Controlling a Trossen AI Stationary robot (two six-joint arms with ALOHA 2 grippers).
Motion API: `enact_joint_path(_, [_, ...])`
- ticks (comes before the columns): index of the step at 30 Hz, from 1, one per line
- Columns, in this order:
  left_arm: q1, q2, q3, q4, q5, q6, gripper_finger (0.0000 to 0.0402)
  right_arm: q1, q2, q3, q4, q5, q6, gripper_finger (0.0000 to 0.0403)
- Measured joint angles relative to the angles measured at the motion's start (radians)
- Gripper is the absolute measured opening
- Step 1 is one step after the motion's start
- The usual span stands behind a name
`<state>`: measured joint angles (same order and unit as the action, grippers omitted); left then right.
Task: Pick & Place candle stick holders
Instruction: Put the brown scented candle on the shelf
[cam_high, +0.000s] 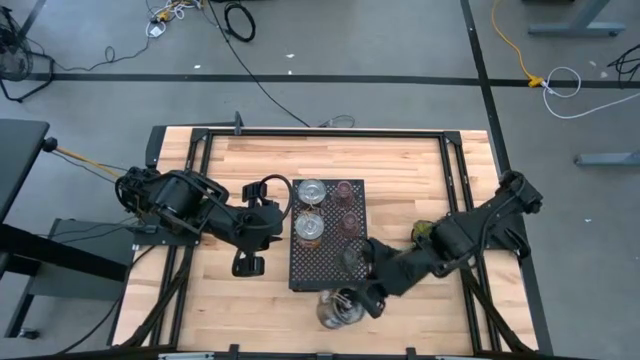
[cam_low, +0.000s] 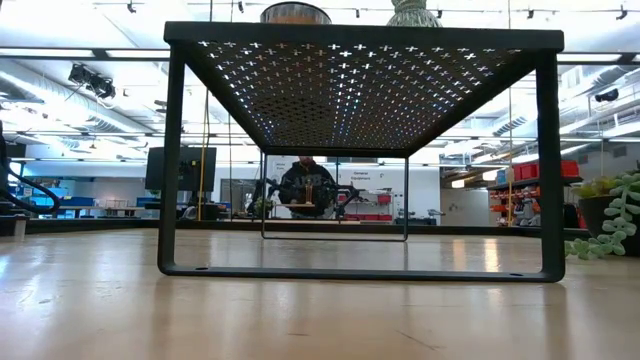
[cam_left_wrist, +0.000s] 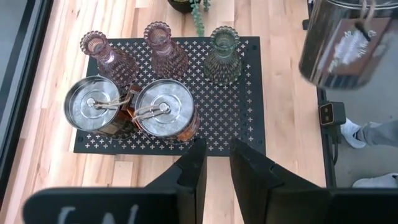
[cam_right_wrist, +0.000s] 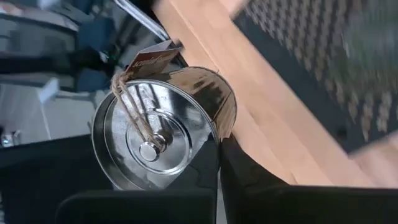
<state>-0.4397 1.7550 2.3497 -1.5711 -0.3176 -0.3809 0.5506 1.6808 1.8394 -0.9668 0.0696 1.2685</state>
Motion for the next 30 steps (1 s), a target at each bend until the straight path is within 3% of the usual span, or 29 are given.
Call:
enact_joint_path(12, [0.000,0.000,0.000,0.000,0.003,0.005,0.0073,-0.155,0.177,0.276,-0.101,-0.071,-0.263,0.0000])
enact_joint_path(30, [0.000,0.000,0.000,0.000,-0.001,0.011,0.0073,-0.284,0.231,0.288,-0.204,-0.149,-0.383,0.0000])
